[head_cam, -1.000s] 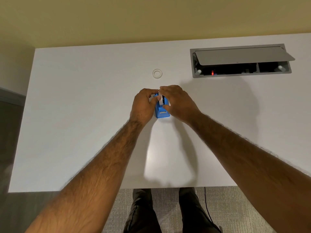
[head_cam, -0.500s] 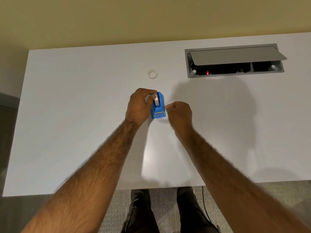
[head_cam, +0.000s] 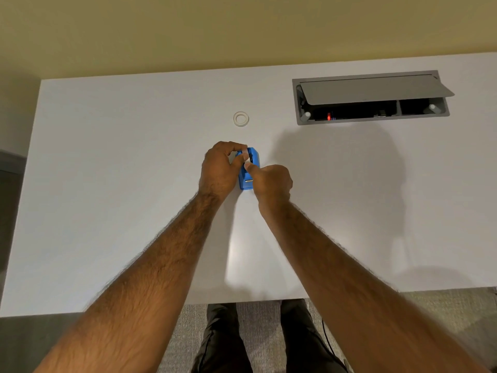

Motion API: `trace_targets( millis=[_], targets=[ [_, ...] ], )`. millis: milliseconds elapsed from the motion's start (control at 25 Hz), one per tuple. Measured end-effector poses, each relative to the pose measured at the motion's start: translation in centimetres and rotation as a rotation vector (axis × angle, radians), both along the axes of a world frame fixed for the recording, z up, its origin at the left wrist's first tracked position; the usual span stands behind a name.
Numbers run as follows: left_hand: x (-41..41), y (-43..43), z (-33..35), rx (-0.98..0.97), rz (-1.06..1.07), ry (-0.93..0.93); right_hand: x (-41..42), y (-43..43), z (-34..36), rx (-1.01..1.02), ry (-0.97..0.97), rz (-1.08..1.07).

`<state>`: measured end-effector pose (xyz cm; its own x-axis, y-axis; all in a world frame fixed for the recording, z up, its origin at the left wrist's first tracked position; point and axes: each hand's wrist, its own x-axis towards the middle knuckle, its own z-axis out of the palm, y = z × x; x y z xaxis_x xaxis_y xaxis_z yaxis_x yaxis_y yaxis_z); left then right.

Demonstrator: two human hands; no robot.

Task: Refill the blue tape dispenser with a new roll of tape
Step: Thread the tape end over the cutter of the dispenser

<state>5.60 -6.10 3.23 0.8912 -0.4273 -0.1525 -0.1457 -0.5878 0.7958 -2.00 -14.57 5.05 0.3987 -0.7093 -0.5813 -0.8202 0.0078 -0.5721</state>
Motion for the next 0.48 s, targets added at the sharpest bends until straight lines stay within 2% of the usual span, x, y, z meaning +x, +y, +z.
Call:
trace_targets(
  millis=[200,480],
  targets=[
    [-0.12,-0.06,0.12,-0.003,0.006,-0.004,0.68,0.5,-0.2,-0.066,0.025,-0.045],
    [-0.26,-0.02,0.3,-0.016,-0.013,-0.024,1.0,0.72,0.01,-0.053,0.033,-0.057]
  ],
)
